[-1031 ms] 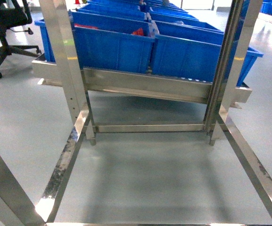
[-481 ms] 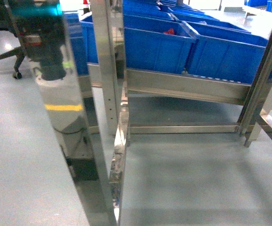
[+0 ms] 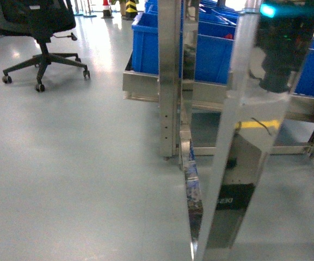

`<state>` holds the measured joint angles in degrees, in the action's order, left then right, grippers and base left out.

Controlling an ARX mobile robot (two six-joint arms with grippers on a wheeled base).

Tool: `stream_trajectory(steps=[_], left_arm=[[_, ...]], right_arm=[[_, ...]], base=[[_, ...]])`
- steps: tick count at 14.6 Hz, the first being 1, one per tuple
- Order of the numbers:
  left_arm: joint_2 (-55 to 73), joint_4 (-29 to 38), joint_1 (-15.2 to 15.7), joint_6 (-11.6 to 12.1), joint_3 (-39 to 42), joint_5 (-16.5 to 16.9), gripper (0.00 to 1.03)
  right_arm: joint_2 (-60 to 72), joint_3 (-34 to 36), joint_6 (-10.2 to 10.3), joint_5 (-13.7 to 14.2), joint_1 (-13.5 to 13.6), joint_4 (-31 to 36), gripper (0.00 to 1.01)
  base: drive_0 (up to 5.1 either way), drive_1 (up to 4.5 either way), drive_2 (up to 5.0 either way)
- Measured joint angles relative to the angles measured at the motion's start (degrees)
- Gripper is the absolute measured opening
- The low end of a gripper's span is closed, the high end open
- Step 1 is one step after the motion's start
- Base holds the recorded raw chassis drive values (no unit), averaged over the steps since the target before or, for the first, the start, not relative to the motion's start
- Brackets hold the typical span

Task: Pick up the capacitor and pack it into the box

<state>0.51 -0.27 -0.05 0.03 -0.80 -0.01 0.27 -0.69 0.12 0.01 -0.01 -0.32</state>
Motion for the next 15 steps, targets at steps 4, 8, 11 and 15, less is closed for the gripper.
stream_trajectory(steps=[4, 8, 11, 15], left_arm=[[0.0, -0.11, 0.0, 0.0, 0.0, 0.0, 0.44], [0.0, -0.15, 0.0, 0.0, 0.0, -0.07, 0.44], [0.0, -0.04, 0.0, 0.02, 0.0, -0.02, 0.44], [0.0, -0.17, 0.0, 0.0, 0.0, -0.02, 0.44]], right_arm=[[0.0, 0.0, 0.02, 0.0, 0.0, 0.0, 0.98], [0.0, 0.0, 0.0, -0.02, 0.0, 0.04, 0.98], [0.0, 0.0, 0.02, 0.0, 0.0, -0.04, 0.98], [0.0, 0.0, 0.02, 0.0, 0.0, 0.26, 0.98]], base=[[-5.0, 2.48, 2.5], [-5.0, 2.48, 2.5], [-5.0, 2.47, 2.5], [-5.0, 2.43, 2.4]])
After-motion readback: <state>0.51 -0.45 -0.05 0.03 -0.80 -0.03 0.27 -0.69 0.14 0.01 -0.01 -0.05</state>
